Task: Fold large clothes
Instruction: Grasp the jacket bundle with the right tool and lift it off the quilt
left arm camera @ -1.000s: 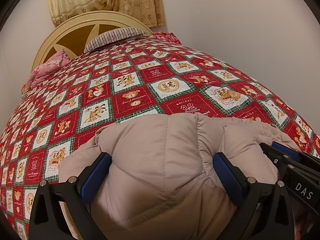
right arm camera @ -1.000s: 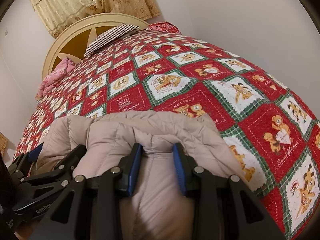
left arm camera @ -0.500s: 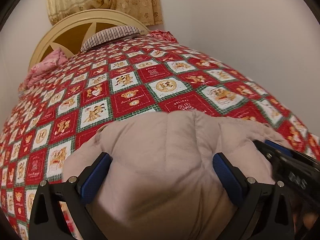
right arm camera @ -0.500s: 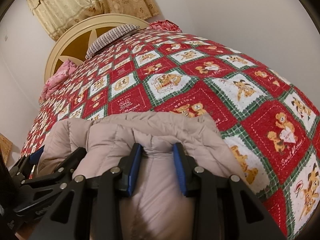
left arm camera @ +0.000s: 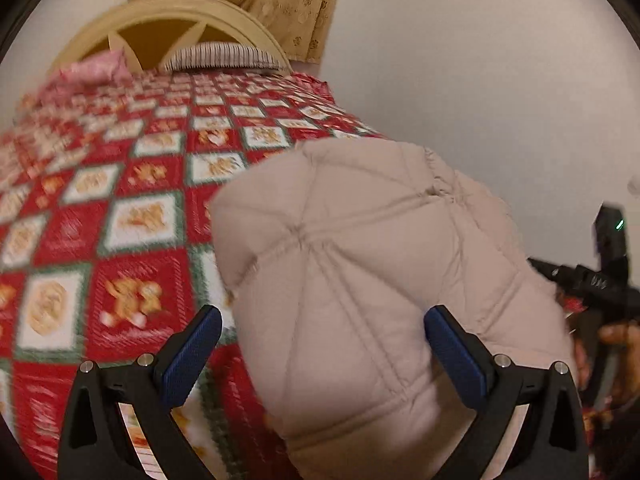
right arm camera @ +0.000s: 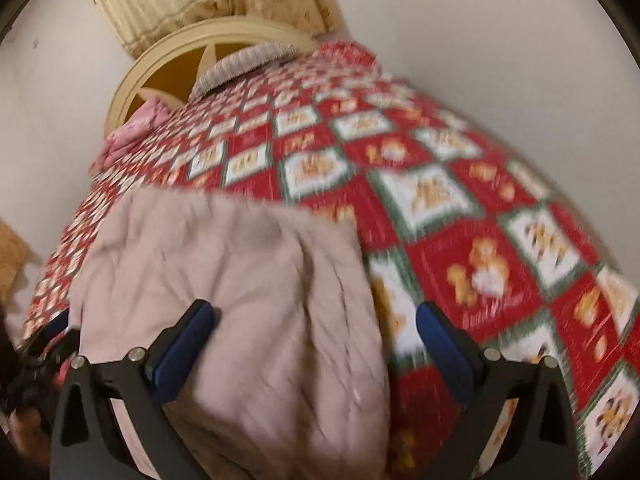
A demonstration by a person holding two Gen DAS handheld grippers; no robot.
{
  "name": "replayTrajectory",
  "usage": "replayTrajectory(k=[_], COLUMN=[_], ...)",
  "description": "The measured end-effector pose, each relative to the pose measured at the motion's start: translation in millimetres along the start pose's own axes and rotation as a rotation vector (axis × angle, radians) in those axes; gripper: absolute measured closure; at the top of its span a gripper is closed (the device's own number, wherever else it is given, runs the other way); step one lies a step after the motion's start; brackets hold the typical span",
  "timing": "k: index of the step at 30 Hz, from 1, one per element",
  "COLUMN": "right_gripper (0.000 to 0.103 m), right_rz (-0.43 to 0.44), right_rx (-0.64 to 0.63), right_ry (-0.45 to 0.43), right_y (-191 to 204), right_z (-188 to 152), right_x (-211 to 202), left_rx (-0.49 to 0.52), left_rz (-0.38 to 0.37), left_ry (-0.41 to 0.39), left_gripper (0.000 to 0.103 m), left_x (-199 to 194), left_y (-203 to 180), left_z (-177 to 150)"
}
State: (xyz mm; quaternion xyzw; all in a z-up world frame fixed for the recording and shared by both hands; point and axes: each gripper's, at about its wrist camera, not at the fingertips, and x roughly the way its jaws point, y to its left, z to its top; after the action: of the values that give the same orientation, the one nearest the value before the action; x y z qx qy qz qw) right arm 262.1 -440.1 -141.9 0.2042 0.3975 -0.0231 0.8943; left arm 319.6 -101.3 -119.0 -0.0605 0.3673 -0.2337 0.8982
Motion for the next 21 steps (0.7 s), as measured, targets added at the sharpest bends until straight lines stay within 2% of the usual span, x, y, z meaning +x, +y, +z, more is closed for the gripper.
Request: replayTrajectory(k=[2, 5, 7, 10, 14, 16, 17, 18, 19, 21], right_gripper=[0.000, 0.001, 0.002, 0.012, 0.015, 0.022, 0.034, 0.045, 0.050, 0.061], right_rz=[0.060, 0.207, 0.270, 0.388, 0.420, 0.430, 0.446, 0.462, 0.472, 0.462], right_rx=[0.038, 0.089, 0.100, 0.092, 0.088, 0.085, 0.092, 0.108, 0.123, 0.138], right_ry=[0.021, 0.072, 0.075, 0.081, 0.122, 0.138, 0.150, 0.150, 0.145, 0.128], right_y=[-13, -23, -26, -27, -21, -16, -15, -15, -15, -14], right_z=[-3, -6, -6, -6, -6, -5, -6, -7, -8, -10], right_x=[2, 15, 22, 27, 36, 39, 38, 38, 35, 30], left_rx=[-0.028, -0.034, -0.045, -0.078, -0.134, -0.115, -0.103, -0.082, -0.065, -0.021], left_rz=[-0.051, -0.078, -0.107, -0.162, -0.205, -0.188, -0.180, -0.180, -0.176, -0.161], left_ry=[0.023, 0.020, 0.029, 0.057, 0.089, 0.084, 0.080, 0.074, 0.072, 0.057], left_gripper=[0.001, 0.001, 0.001, 0.001, 0.001, 0.001, 0.004, 0.013, 0.019, 0.041], left_x=[9, 12, 15, 22, 29, 27, 24, 19, 16, 1], left_y=[0, -1, 1, 8, 12, 6, 3, -2, -5, -15], left_z=[-2, -2, -2, -2, -1, 0, 1, 2, 2, 6])
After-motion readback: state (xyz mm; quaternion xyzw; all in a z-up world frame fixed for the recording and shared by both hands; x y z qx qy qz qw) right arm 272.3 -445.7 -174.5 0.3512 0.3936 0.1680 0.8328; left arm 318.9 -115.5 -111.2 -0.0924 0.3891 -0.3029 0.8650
